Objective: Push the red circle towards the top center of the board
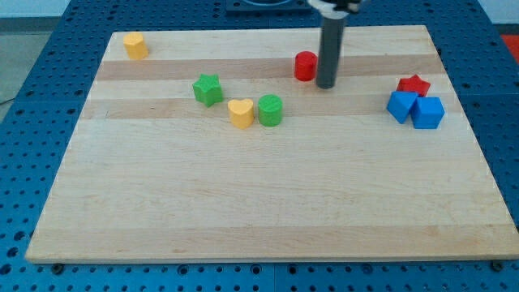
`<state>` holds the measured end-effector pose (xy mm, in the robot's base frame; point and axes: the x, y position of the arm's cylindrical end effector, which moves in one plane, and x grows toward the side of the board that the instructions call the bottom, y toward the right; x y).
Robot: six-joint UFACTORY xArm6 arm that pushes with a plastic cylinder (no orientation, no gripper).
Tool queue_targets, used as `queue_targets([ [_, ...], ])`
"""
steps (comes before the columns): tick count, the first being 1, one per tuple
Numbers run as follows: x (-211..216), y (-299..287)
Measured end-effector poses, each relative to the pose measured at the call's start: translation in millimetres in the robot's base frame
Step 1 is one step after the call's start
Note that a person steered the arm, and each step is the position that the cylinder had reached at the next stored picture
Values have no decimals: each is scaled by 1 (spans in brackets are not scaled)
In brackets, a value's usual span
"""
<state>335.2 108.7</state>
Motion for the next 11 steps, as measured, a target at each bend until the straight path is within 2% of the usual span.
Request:
queue_targets([
  [1,-28,-5],
  [2,-46,-66],
  [3,-46,-93],
  [4,-17,-80],
  [5,5,-92],
  [6,3,-142],
  [7,-41,-151],
  [8,-70,-151],
  [9,-35,-146],
  [10,-7,-110],
  [11,-20,-83],
])
